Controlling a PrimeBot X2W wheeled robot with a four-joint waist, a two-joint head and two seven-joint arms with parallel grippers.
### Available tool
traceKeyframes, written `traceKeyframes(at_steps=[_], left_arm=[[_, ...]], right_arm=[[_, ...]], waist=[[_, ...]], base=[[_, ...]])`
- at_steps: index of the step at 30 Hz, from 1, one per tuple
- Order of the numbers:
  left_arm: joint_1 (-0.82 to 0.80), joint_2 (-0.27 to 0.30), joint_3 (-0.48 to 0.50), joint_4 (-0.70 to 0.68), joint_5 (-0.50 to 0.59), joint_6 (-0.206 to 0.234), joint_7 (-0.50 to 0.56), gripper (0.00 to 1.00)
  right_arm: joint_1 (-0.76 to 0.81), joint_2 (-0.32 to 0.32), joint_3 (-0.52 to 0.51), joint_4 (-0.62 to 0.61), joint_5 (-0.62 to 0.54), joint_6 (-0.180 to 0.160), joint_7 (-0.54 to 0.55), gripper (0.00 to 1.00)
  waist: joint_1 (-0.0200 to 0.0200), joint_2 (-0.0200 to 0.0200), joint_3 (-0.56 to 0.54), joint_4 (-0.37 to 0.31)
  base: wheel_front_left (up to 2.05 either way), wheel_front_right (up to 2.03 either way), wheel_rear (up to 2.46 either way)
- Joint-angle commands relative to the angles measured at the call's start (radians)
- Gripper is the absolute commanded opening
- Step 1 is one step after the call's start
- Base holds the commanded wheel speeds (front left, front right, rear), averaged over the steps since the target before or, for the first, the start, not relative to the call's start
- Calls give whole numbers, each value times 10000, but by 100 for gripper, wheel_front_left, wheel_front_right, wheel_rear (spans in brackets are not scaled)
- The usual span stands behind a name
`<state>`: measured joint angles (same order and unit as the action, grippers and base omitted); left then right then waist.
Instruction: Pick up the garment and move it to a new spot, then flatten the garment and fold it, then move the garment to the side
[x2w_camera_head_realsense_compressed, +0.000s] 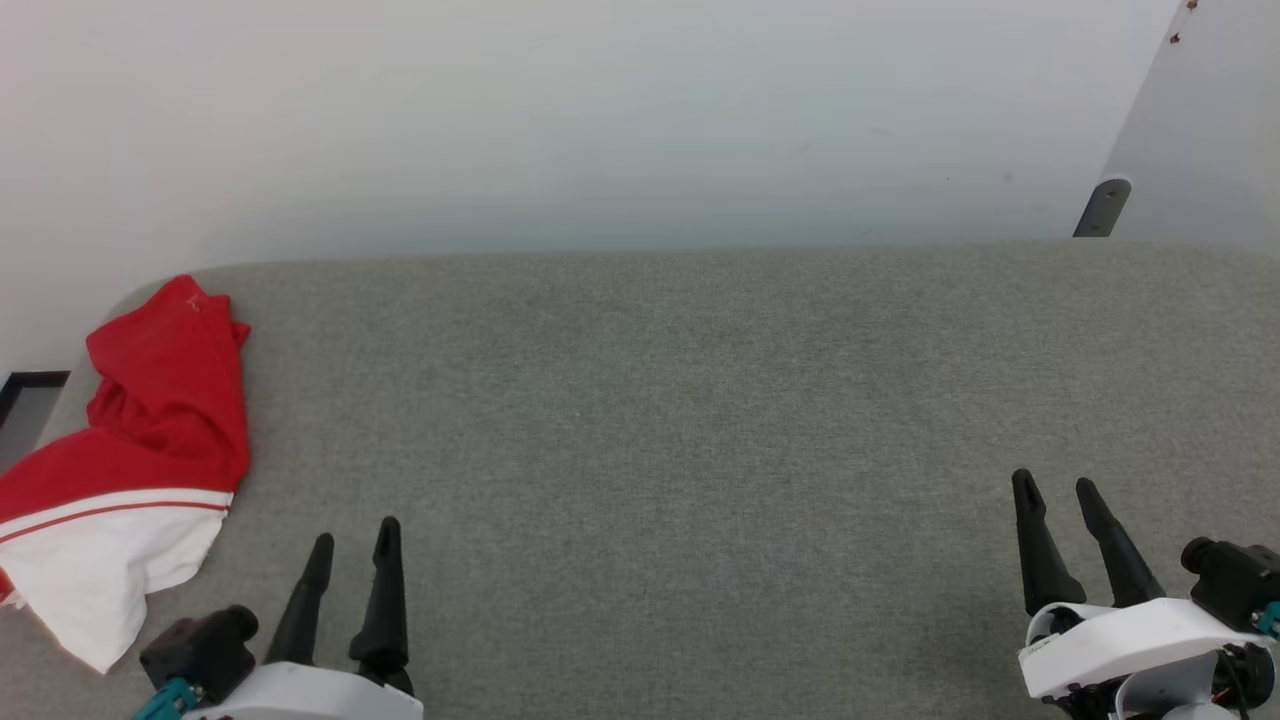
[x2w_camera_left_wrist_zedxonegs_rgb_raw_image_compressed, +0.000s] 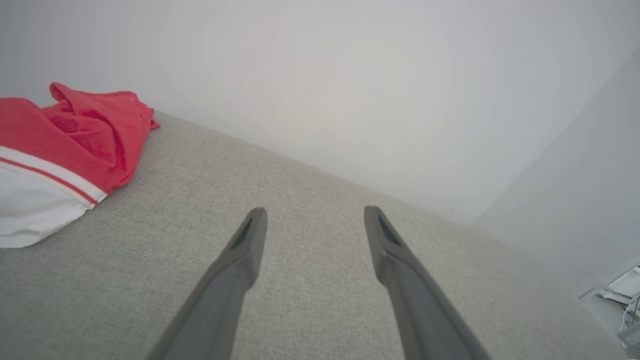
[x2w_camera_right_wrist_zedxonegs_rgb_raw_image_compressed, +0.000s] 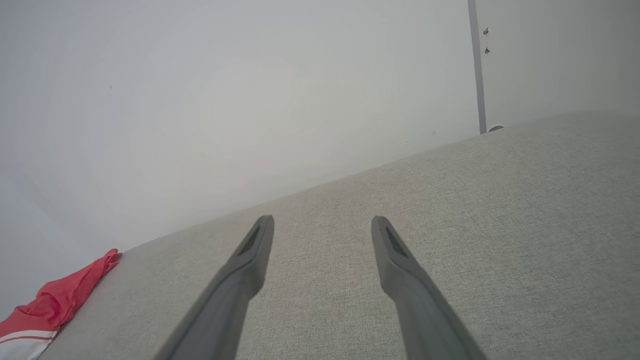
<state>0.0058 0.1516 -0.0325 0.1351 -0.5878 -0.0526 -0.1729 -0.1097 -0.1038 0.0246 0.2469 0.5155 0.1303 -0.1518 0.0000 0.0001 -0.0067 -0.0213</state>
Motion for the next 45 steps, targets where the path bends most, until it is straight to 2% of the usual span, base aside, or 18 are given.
traceKeyframes(at_steps=[1,22,45], left_arm=[[0,72,4,-125,298,-27,-101,100],[225,154,-63,-398,2096,-136,-553,100],[403,268,-181,-537,3338,-116,-917,100]], right_arm=[[-112,-37,-35,-115,-294,7,-95,100],[-77,-40,-107,-273,-2084,7,-486,100],[-48,-69,-32,-414,-3567,7,-766,100]], waist=[[0,-1,-4,-5],[0,-1,-71,-109],[0,-1,-124,-179]], base=[[0,0,0],[0,0,0],[0,0,0]])
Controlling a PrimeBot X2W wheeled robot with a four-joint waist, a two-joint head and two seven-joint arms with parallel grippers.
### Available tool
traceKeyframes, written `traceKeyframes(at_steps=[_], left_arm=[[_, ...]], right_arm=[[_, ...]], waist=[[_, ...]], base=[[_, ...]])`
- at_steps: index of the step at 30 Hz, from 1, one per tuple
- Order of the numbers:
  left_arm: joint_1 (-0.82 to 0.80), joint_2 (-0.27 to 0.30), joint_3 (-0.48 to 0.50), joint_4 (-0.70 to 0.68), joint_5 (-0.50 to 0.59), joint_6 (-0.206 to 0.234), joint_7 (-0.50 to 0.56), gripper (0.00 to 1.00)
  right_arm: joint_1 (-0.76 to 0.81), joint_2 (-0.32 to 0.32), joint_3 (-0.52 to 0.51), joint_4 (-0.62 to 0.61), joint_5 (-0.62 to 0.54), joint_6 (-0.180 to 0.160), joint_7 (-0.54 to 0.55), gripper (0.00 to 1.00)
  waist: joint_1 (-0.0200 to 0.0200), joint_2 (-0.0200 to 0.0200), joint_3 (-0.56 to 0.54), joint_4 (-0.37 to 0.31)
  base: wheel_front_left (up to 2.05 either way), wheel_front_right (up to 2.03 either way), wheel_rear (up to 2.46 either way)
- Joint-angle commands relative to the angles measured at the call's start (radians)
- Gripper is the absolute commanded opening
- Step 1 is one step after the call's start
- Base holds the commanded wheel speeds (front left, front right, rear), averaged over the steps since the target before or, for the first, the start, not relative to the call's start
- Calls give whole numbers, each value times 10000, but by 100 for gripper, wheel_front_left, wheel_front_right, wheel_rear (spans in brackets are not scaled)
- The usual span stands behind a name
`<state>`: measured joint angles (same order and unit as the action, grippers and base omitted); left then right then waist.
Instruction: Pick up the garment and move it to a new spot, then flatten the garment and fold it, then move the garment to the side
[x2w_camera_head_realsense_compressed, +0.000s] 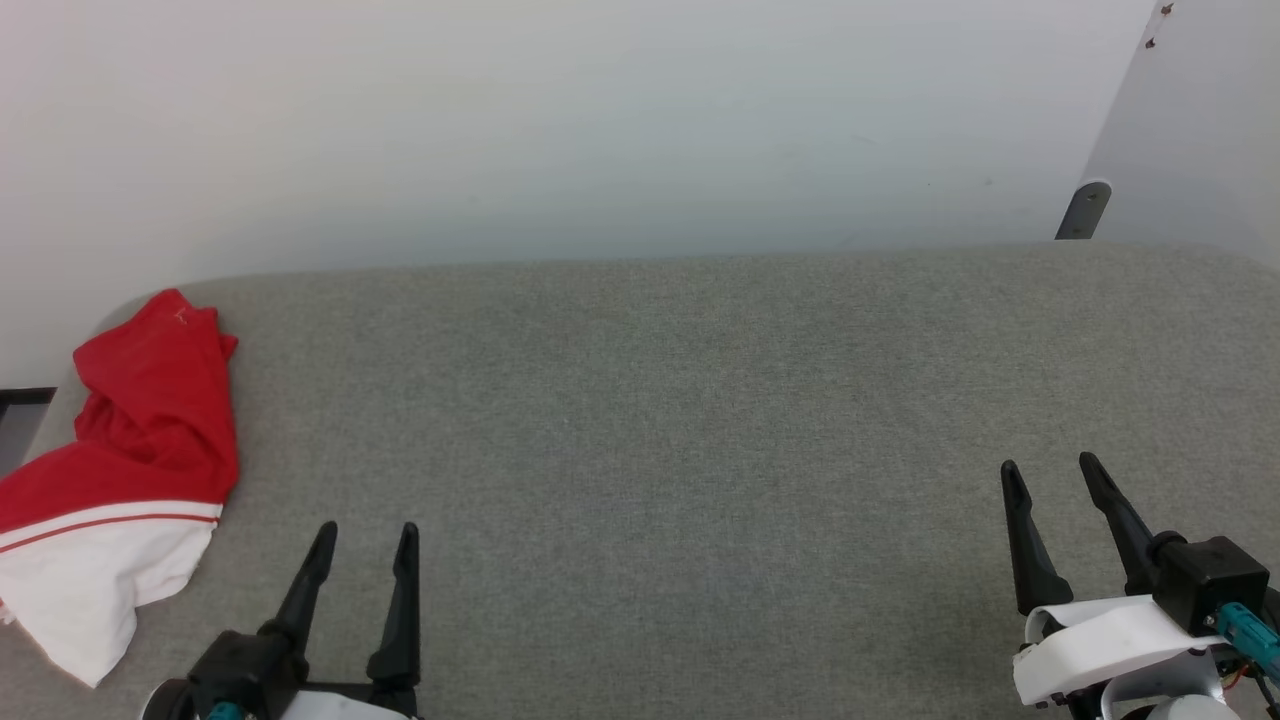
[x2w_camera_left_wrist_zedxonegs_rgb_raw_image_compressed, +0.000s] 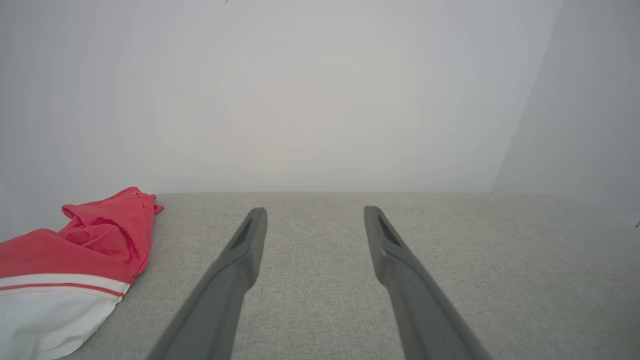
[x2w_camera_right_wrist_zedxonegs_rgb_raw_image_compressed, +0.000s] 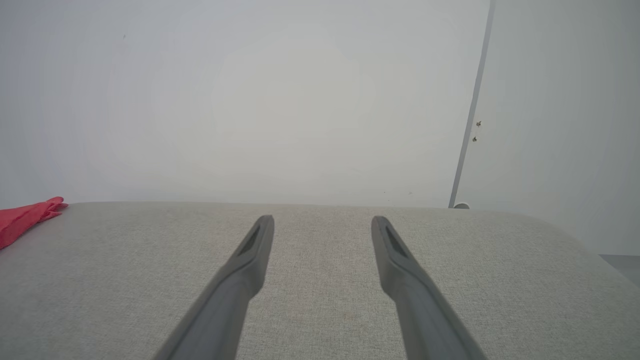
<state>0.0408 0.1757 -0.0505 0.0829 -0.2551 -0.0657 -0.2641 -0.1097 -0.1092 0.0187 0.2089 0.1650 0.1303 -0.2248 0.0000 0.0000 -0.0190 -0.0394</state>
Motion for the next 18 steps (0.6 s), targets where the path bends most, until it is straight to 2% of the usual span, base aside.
traceKeyframes(at_steps=[1,12,18], left_arm=[[52,24,-3,-4,-3,12,-4,100],[-17,43,-58,138,-152,-45,7,100],[-111,106,31,312,-235,109,157,100]], right_arm=[[-30,-11,26,-41,-69,7,-36,100],[56,0,-11,-55,-54,7,-30,100],[308,-22,47,11,43,7,0,100]], waist=[[0,0,-3,4],[0,0,-74,132],[0,0,-392,814]], base=[[0,0,0],[0,0,0],[0,0,0]])
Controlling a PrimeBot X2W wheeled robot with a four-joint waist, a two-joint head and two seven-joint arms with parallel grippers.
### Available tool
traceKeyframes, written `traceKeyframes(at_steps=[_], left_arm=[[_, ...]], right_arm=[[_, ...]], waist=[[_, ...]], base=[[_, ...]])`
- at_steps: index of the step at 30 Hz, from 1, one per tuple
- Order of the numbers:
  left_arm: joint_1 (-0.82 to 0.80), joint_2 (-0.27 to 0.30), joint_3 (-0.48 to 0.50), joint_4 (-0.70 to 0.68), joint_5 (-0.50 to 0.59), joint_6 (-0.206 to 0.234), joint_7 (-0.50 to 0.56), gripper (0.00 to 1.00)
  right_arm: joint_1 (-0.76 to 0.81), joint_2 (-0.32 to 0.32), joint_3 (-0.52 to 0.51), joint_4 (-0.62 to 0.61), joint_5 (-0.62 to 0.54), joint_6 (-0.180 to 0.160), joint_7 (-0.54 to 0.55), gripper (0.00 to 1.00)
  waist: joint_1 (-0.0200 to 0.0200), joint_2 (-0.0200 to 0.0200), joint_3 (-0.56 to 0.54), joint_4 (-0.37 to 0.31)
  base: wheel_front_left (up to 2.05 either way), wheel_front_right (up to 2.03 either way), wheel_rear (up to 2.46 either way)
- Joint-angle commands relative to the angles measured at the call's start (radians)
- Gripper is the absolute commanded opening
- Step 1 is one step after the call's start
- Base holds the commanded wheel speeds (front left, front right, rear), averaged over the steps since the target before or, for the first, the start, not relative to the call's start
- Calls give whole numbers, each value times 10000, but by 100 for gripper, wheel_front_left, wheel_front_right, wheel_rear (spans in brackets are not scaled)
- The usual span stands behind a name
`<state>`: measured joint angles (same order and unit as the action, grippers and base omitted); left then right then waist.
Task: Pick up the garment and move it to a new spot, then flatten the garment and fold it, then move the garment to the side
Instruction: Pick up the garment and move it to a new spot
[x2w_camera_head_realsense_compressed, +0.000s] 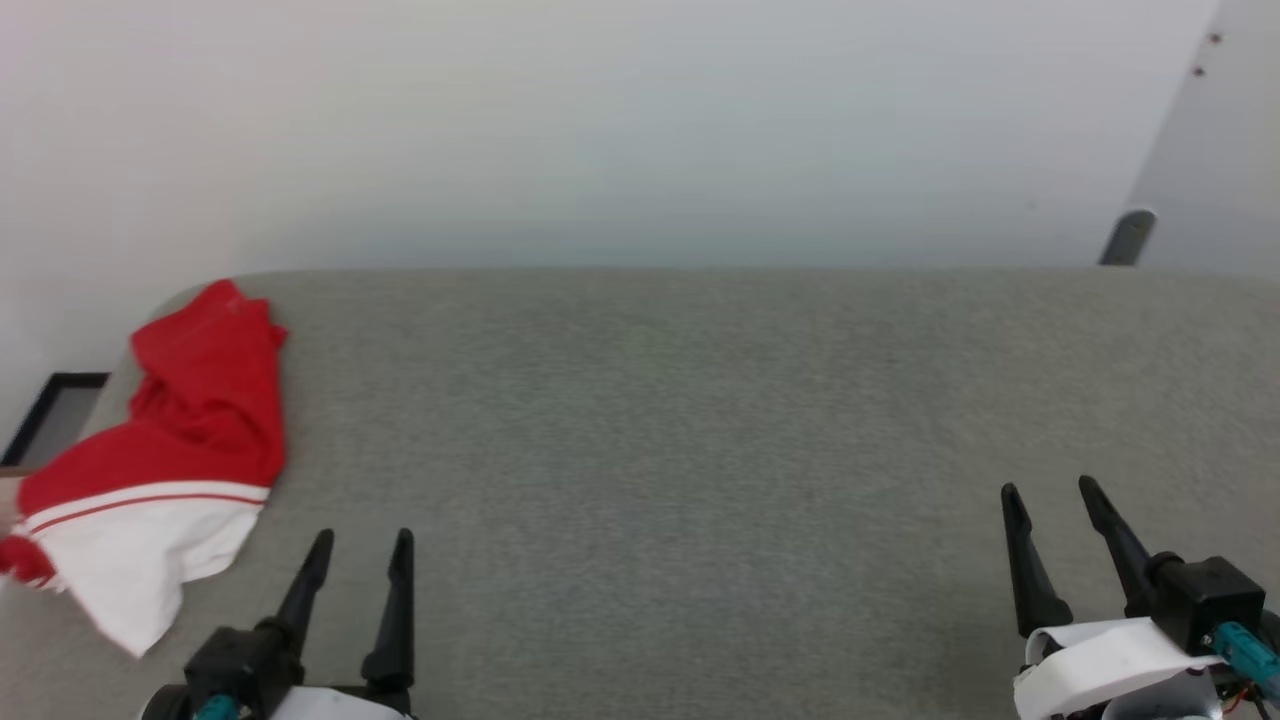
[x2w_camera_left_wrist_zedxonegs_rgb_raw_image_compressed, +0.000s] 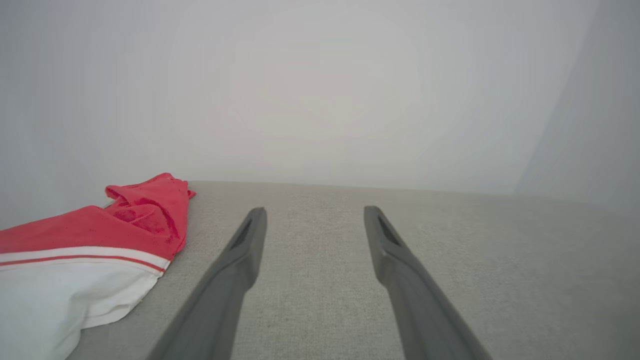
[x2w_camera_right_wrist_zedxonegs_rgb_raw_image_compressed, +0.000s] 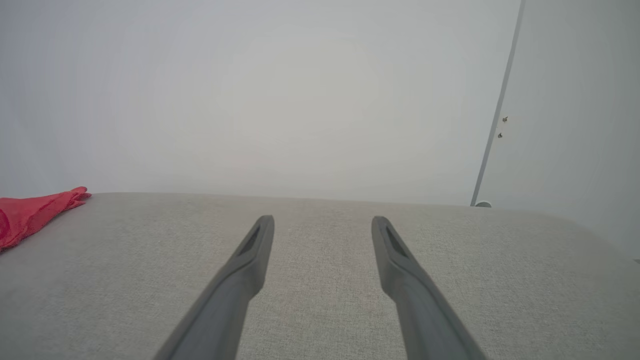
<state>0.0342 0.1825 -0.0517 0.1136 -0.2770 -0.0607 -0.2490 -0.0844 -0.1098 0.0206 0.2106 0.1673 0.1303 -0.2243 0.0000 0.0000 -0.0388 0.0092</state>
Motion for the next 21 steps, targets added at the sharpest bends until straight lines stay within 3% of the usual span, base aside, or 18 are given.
traceKeyframes(at_steps=[1,15,21], left_arm=[[-54,45,60,30,-41,91,30,100],[228,427,591,-274,-342,619,885,100],[549,475,1051,-763,-667,936,1116,100]], right_arm=[[100,-9,14,-3,41,7,-3,100],[576,263,757,353,432,8,-65,100],[174,338,1211,550,529,8,-111,100]], waist=[[0,0,-270,512],[0,0,-1283,3302],[0,0,-1173,3767]], base=[[0,0,0],[0,0,0],[0,0,0]])
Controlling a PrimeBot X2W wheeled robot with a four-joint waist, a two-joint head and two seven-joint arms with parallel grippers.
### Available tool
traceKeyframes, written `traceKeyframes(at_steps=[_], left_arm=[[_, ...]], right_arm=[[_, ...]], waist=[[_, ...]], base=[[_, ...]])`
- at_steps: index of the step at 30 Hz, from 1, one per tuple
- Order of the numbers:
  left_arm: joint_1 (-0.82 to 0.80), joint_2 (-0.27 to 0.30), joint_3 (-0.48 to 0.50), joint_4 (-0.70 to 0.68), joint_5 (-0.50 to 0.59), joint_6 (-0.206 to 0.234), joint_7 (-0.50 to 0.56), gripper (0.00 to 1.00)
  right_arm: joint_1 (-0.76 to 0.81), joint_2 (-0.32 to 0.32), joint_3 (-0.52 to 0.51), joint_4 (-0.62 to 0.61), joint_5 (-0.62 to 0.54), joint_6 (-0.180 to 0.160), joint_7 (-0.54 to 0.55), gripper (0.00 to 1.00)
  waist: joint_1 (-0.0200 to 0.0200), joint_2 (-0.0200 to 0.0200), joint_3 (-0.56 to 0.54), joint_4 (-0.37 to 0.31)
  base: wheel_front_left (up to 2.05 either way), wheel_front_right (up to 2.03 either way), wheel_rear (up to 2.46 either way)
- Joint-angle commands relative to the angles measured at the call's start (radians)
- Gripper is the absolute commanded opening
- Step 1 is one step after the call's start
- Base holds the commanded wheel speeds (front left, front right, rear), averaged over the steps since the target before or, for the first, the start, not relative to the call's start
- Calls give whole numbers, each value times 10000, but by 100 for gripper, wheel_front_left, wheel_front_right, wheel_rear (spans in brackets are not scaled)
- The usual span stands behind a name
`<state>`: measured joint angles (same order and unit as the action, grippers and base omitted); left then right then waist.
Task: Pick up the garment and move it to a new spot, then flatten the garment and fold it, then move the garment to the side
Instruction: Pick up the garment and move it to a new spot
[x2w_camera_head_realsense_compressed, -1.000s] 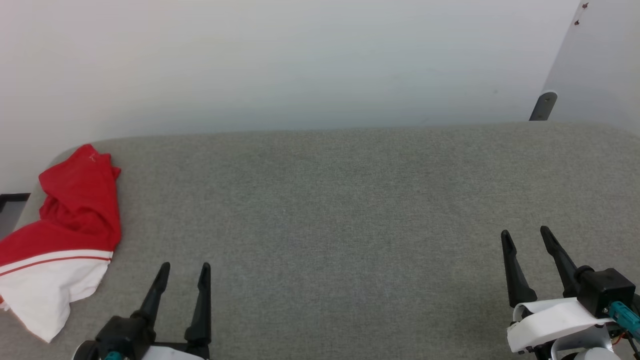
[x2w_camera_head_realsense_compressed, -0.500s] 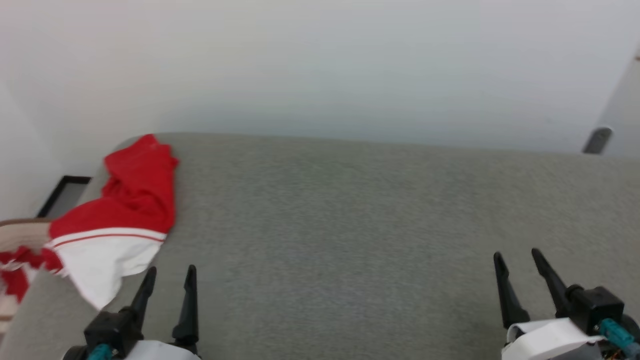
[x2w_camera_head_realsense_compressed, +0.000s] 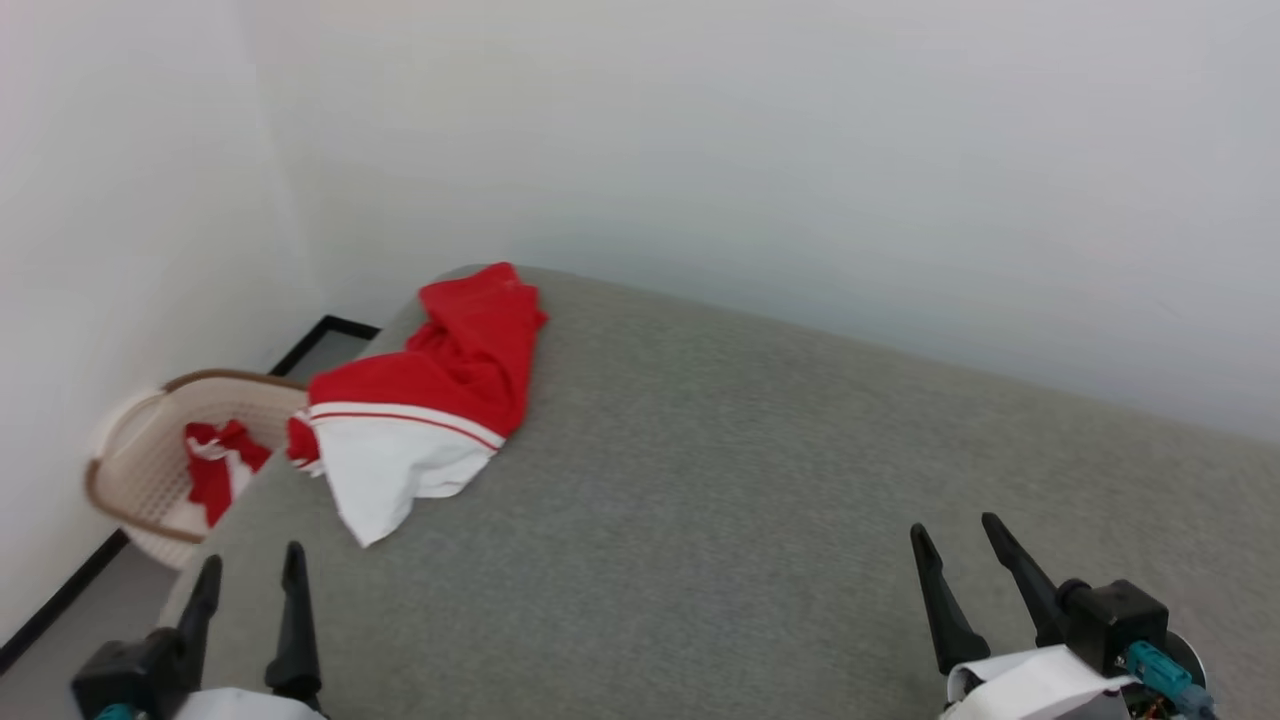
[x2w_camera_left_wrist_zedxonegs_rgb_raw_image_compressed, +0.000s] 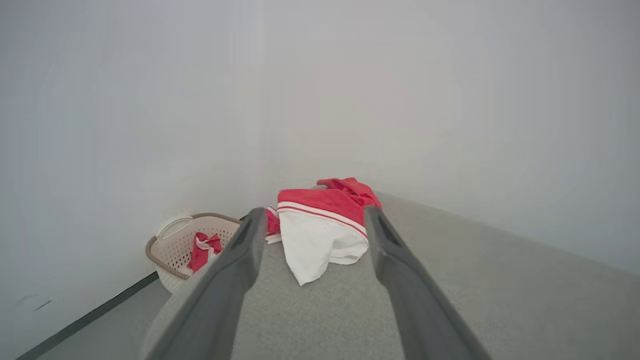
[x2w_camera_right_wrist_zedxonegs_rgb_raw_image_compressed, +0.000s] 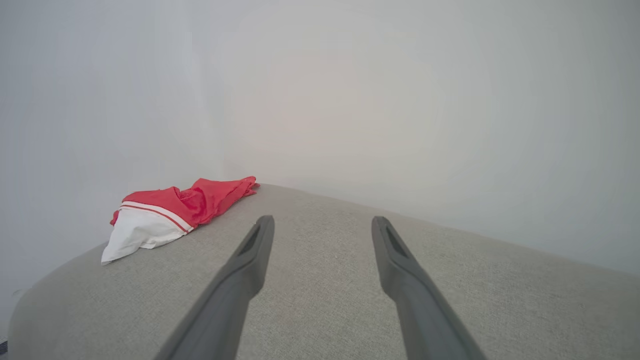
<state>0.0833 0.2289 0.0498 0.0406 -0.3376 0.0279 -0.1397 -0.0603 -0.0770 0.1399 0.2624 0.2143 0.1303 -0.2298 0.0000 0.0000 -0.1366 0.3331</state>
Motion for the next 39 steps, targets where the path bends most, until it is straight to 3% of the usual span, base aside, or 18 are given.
traceKeyframes(at_steps=[1,8,13,22,28,39], left_arm=[[94,-4,89,-99,-96,77,26,100],[13,76,154,-274,-414,57,415,100],[-680,290,114,-254,-747,-222,964,100],[-3521,1038,391,503,-1803,-448,2801,100],[-5838,1480,345,2023,-2586,-641,4451,100],[-8703,2142,-366,5874,-2630,-621,6724,100]], right_arm=[[-107,10,54,77,51,8,-65,100],[-223,-85,31,248,125,6,-118,100],[-62,-212,-152,75,41,8,-48,100],[-610,-1020,-372,-1264,-136,4,685,100],[-1095,-1594,-460,-2271,-91,4,1193,100],[-1630,-2174,-447,-3630,-62,3,1938,100]], waist=[[0,0,-168,560],[0,0,-46,674],[0,0,273,623],[0,0,2333,17],[0,0,3742,-434],[0,0,5312,-1099]], base=[[0,0,0],[0,0,0],[0,0,0],[0,0,0],[0,0,0],[0,0,0]])
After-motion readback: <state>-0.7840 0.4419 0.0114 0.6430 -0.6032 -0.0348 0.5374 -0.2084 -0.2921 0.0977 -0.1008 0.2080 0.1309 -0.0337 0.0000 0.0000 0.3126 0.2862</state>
